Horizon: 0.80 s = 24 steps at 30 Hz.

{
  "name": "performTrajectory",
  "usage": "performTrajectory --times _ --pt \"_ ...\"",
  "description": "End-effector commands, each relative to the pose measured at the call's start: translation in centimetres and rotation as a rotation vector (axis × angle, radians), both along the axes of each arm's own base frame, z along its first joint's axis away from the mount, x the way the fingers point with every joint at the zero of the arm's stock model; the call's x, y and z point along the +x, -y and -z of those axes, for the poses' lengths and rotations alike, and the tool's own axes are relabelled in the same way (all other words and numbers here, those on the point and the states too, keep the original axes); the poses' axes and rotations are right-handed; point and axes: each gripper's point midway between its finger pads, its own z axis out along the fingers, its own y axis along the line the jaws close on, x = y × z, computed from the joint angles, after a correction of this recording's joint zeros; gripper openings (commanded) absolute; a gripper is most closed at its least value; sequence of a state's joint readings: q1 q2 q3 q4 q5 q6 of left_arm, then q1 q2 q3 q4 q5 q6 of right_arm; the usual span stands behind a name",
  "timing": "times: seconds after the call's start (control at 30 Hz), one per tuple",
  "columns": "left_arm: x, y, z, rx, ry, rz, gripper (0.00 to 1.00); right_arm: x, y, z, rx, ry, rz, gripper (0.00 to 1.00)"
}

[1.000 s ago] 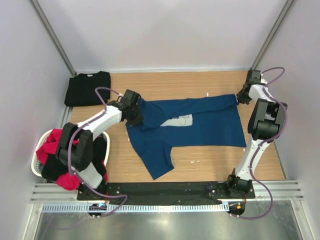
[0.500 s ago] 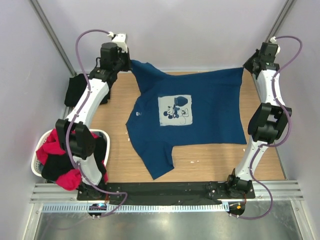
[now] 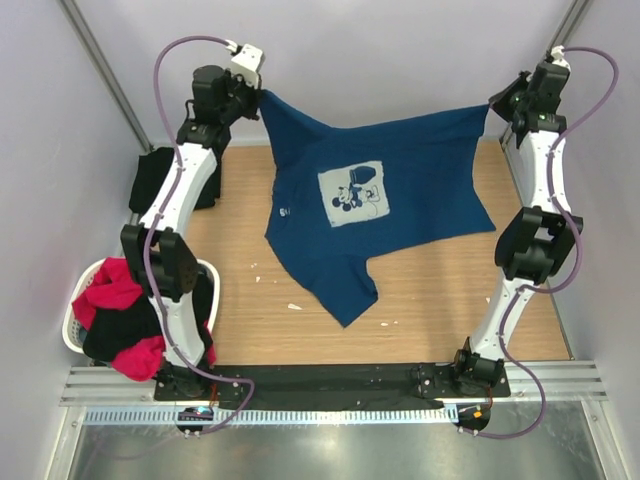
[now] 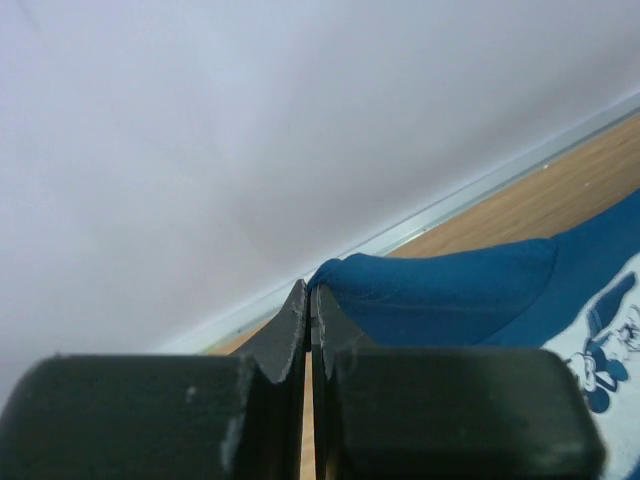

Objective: Fold and stack the t-shirts
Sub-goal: Fold the tshirt

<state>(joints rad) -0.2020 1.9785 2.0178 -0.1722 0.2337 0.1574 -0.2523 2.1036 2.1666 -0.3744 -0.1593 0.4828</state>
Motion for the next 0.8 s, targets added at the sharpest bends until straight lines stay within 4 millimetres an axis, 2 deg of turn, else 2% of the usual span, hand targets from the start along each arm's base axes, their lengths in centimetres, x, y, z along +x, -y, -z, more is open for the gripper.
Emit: performTrajectory --times 0.0,0.03,0.1,0.13,0.17,0.2,0.23,0.27,0.33,0.37,0.4,0.47,0.5,0.57,0.6,0.63,0.67,0.7,0.77 --pt "-5.3 -0.2 -12.9 0.023 0.33 0.077 0.0 -3.5 -0.7 -9.3 -0.088 0.182 -0.008 0.01" --pt "-7.2 -0.5 -14.3 0.024 0.361 0.082 0.0 -5.0 -0.8 -9.9 -0.1 0.185 0.003 0.01" --pt "-9.5 -0.5 -16.0 0.026 0.404 0.111 0.0 -6.8 -0.9 -10.9 -0.124 0.198 0.014 0.01" --pt "-10.2 -0.5 -15.7 0.029 0.4 0.119 0.0 -8.7 -1.2 -11.9 -0.146 0.209 0.017 0.01" --pt "-13.0 -0.8 -18.3 0.028 0.456 0.132 0.0 -9.5 -1.2 -11.0 -0.151 0.186 0.028 0.01" --pt "-14.1 -1.0 -18.9 0.028 0.471 0.136 0.0 -10.6 -1.3 -12.7 -0.172 0.218 0.035 0.01" --pt "-15.5 -1.2 -19.6 0.025 0.49 0.14 0.0 -11.7 -1.4 -12.4 -0.18 0.209 0.038 0.01" --pt "-17.9 -1.5 -20.9 0.021 0.524 0.144 0.0 -13.8 -1.7 -14.6 -0.213 0.251 0.047 0.01" --pt "-20.7 -1.7 -21.8 0.018 0.555 0.163 0.0 -16.2 -2.1 -15.4 -0.235 0.257 0.054 0.01" --pt "-21.5 -1.8 -21.3 0.018 0.547 0.168 0.0 -18.7 -2.6 -17.7 -0.259 0.302 0.062 0.01" --pt "-24.7 -2.4 -23.3 0.01 0.607 0.168 0.0 -19.9 -2.6 -17.9 -0.263 0.295 0.077 0.01" --pt "-27.1 -2.8 -24.0 0.005 0.638 0.17 0.0 -22.5 -3.1 -19.2 -0.291 0.311 0.083 0.01" --pt "-29.9 -3.4 -25.5 -0.001 0.688 0.167 0.0 -24.8 -3.6 -20.4 -0.303 0.334 0.088 0.01" --pt "-32.4 -4.0 -26.7 -0.006 0.733 0.155 0.0 -27.5 -4.1 -22.0 -0.319 0.372 0.101 0.01" --pt "-33.5 -4.4 -27.4 -0.007 0.755 0.145 0.0 -29.9 -4.6 -23.5 -0.336 0.412 0.11 0.01" --pt "-35.4 -4.9 -28.5 -0.014 0.79 0.136 0.0 -31.1 -4.6 -24.3 -0.342 0.43 0.129 0.01" --pt "-36.0 -5.4 -29.1 -0.033 0.798 0.117 0.0 -32.1 -4.7 -25.0 -0.351 0.448 0.139 0.01" --pt "-37.5 -5.8 -30.4 -0.048 0.826 0.108 0.0 -34.1 -5.1 -26.7 -0.364 0.49 0.148 0.01" --pt "-38.8 -6.2 -31.8 -0.084 0.837 0.098 0.0 -35.9 -4.9 -28.3 -0.369 0.519 0.188 0.01"
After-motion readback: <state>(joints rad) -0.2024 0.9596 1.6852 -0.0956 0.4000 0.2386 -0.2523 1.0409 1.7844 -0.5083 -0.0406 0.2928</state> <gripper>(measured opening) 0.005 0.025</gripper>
